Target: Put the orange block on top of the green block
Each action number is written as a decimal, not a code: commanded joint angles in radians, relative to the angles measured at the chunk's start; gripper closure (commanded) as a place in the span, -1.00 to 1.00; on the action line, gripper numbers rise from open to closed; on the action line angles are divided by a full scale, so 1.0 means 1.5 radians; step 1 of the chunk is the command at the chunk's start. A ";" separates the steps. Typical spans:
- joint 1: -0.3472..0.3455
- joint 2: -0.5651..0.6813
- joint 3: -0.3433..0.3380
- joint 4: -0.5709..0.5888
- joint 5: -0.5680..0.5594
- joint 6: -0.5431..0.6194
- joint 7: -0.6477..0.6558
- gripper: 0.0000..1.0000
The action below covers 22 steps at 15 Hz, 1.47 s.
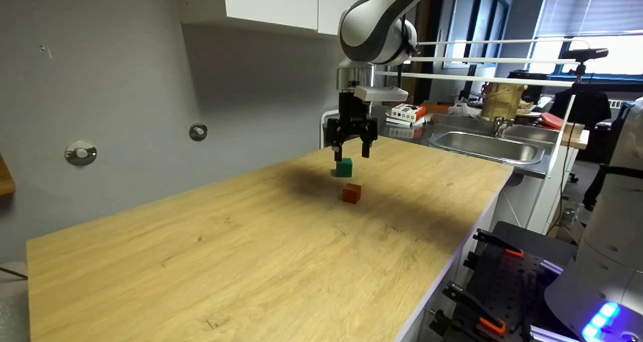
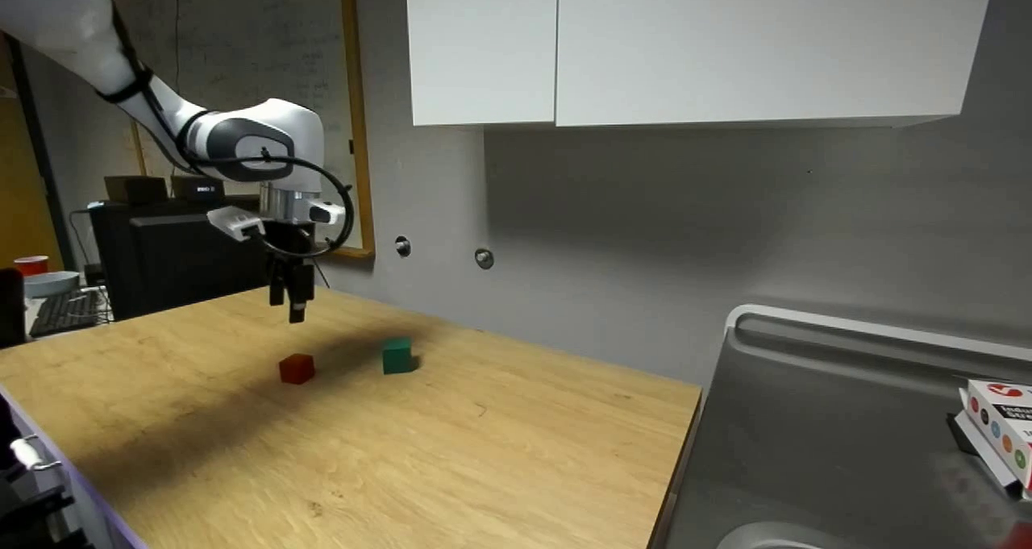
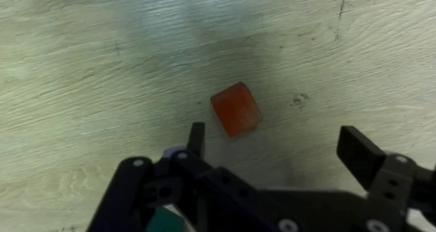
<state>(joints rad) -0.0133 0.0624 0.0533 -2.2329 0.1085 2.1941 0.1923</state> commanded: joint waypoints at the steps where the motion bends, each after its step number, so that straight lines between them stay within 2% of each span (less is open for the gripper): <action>1: 0.005 0.076 -0.011 0.064 0.055 -0.053 0.018 -1.00; 9: -0.002 0.162 -0.026 0.100 0.141 -0.101 0.045 -1.00; 17: -0.003 0.218 -0.042 0.145 0.160 -0.117 0.079 -1.00; 18: -0.002 0.226 -0.044 0.153 0.159 -0.118 0.087 -0.95; 19: -0.001 0.232 -0.045 0.159 0.158 -0.119 0.096 -0.49; 21: -0.001 0.241 -0.047 0.168 0.158 -0.120 0.110 -0.39; 22: -0.001 0.244 -0.048 0.171 0.158 -0.120 0.115 -0.24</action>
<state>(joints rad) -0.0189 0.4021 -0.0092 -2.0258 0.3330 2.0517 0.3226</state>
